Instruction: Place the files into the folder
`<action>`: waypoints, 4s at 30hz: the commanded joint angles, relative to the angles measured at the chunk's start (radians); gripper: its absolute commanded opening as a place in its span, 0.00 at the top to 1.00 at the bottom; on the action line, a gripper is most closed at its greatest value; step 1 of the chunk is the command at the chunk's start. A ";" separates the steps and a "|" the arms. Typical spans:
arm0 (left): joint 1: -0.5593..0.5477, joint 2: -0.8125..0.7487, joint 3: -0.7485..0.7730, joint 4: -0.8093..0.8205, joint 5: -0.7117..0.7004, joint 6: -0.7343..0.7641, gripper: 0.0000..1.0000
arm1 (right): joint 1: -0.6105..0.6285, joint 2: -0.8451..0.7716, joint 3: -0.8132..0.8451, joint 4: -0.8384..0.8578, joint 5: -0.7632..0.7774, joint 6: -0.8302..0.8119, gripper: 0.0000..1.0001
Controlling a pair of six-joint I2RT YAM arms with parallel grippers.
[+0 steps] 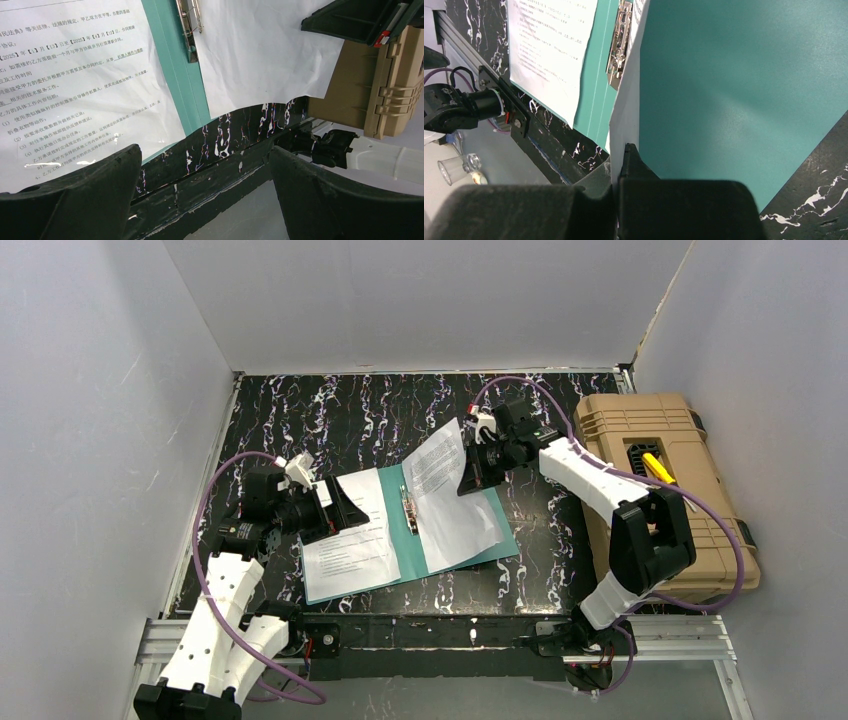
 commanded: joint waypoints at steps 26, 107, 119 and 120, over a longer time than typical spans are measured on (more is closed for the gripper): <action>-0.017 -0.017 -0.017 -0.002 0.011 0.015 0.02 | 0.007 0.041 -0.069 0.107 0.033 0.054 0.83; -0.331 0.180 0.001 -0.138 -0.370 -0.094 0.04 | 0.174 0.011 0.057 0.064 0.433 0.083 0.28; -0.542 0.388 0.037 -0.199 -0.656 -0.188 0.13 | 0.283 0.129 0.100 0.148 0.421 0.146 0.46; -0.549 0.405 0.038 -0.196 -0.660 -0.191 0.13 | 0.291 0.140 0.109 0.152 0.418 0.149 0.47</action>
